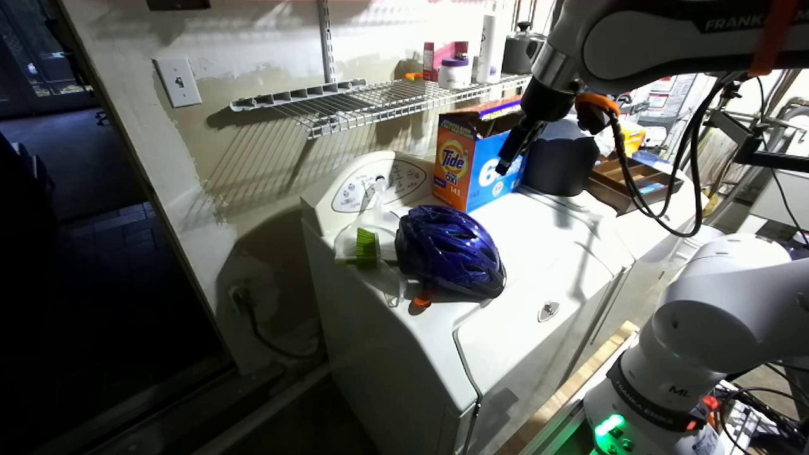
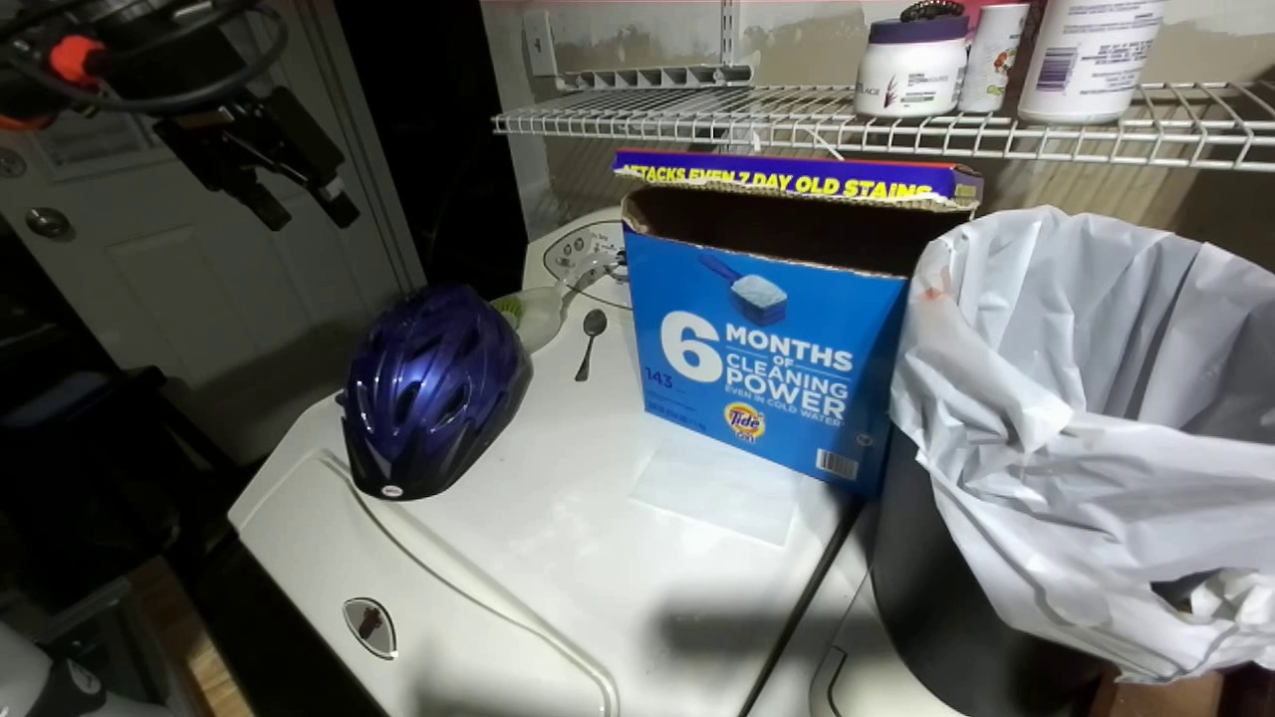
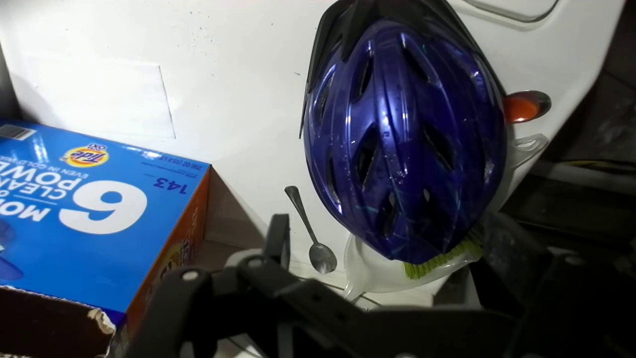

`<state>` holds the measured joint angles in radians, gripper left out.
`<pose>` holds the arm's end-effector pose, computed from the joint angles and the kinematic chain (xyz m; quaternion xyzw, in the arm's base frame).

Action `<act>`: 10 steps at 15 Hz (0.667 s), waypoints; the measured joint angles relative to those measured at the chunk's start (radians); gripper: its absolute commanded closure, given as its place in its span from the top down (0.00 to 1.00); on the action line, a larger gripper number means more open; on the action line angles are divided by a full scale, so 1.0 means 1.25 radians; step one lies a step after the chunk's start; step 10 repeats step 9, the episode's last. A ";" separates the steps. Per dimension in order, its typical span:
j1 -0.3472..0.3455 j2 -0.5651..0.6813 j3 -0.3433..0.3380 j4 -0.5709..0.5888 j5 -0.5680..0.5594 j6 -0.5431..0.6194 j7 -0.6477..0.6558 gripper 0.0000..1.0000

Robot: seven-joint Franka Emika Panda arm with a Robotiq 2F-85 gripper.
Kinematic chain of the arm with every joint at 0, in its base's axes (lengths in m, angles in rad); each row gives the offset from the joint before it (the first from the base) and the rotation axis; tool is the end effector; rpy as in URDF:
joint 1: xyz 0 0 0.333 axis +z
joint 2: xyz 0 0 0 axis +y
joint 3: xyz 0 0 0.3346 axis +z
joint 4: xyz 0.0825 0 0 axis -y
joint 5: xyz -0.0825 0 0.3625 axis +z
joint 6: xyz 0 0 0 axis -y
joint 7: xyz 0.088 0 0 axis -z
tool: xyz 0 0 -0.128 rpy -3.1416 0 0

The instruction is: Place the helmet upright.

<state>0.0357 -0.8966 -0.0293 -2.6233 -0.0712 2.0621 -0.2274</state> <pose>0.2864 -0.0048 0.5396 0.9772 0.1297 0.1636 0.0398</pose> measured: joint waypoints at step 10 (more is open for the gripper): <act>0.001 -0.001 0.000 -0.004 0.000 0.005 0.000 1.00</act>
